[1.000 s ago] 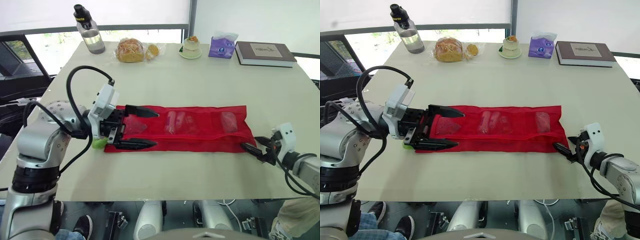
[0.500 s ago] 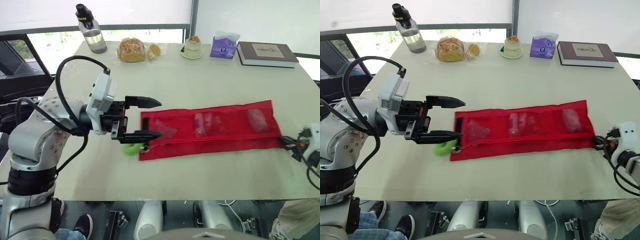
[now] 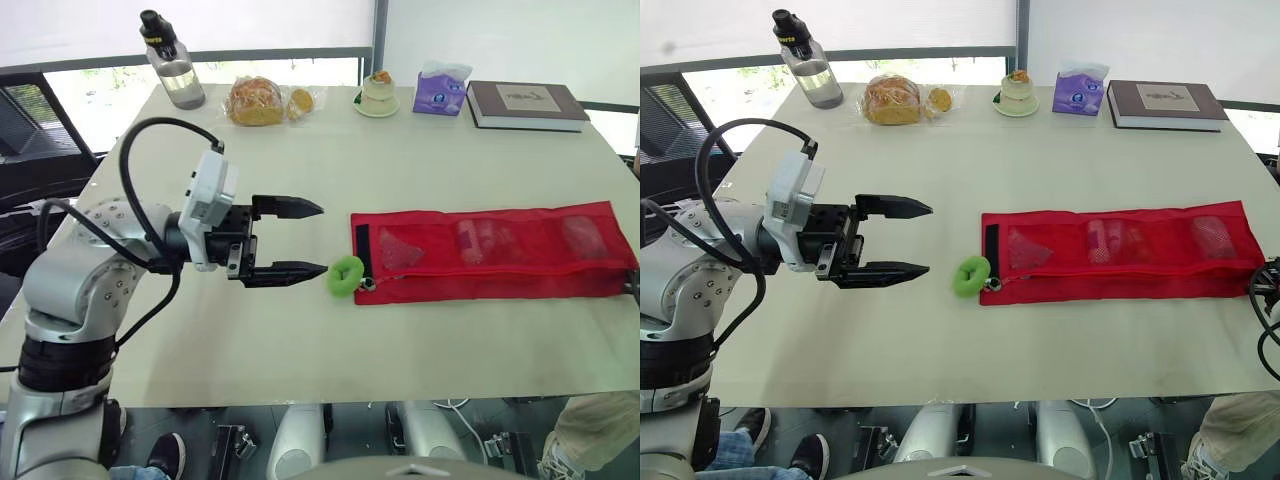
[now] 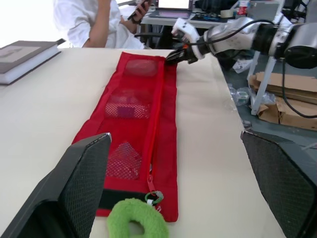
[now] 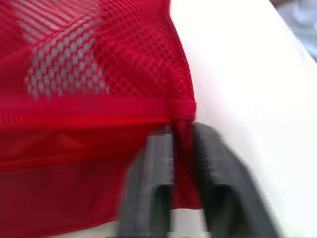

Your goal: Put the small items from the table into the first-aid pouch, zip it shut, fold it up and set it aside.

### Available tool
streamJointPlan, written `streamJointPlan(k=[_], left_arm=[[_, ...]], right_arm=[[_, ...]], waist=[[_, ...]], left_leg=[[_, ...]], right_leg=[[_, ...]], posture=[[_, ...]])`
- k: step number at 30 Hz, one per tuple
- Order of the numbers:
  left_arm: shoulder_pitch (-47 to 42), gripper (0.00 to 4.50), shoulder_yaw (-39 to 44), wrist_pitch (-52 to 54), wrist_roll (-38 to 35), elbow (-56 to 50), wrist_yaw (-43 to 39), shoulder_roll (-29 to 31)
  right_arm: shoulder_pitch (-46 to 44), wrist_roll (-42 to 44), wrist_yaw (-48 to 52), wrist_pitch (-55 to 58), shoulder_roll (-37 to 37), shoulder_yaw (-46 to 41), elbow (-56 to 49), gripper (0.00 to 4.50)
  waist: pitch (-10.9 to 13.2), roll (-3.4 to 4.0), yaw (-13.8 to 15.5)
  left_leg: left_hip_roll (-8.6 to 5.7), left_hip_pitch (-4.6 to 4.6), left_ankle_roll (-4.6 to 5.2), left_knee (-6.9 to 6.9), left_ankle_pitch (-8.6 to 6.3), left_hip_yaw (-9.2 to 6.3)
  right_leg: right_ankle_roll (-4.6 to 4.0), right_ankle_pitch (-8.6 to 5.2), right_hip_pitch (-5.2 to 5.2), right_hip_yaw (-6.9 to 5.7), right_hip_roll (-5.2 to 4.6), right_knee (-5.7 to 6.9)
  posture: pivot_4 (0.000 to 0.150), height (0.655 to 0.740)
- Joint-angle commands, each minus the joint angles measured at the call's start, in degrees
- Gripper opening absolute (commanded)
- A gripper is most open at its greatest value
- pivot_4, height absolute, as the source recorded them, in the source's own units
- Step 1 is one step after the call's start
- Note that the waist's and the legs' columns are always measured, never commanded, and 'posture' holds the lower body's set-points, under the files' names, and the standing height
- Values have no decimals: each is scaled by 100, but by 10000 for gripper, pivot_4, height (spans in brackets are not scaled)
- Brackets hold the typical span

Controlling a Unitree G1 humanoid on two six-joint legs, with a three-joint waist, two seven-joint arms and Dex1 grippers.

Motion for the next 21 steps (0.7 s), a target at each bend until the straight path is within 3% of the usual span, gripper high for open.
streamJointPlan(k=[1,2,6,10,13,16,21], left_arm=[[250,45000,67,199,-77,40,42,154],[340,45000,98,332,-151,53,50,200],[414,45000,217,602,-244,325,368,94],[293,45000,160,687,-197,647,645,-102],[132,45000,-463,419,496,1166,1090,-558],[-214,45000,-744,564,667,1684,1247,-937],[-1208,45000,-657,1286,597,3344,1911,-1861]], right_arm=[[398,245,879,-194,-454,-372,-583,23177],[585,283,1137,-223,-592,-488,-665,29758],[1121,814,1832,145,-844,-1221,-1107,44368],[1399,1204,2166,408,-807,-1492,-1794,44368],[1403,2003,2479,893,-676,-1364,-2771,44368],[1217,2447,2366,1231,-596,-1124,-3422,44368],[1054,3000,2321,1661,-629,-786,-4144,44368]], waist=[[1,3,4],[1,3,5],[2,4,48],[0,1,27],[-4,9,26],[-3,9,19],[4,-5,114]], left_leg=[[1,1,0,0,0,-1],[2,0,0,0,0,-2],[5,-3,0,-1,0,-1],[6,1,0,4,0,-9],[4,2,0,2,0,-13],[0,2,0,2,0,-14],[-1,-11,0,13,0,-16]], right_leg=[[0,0,-1,1,0,0],[0,0,-2,1,0,0],[-8,-6,-3,-3,-8,-1],[-18,-12,1,-4,-6,-1],[-14,-10,1,-3,-3,0],[4,0,1,0,-1,0],[3,0,3,-19,4,3]], posture=[[1500,7400],[1500,7400],[1500,7400],[1500,7400],[1500,7400],[1500,7400],[1500,7400]])
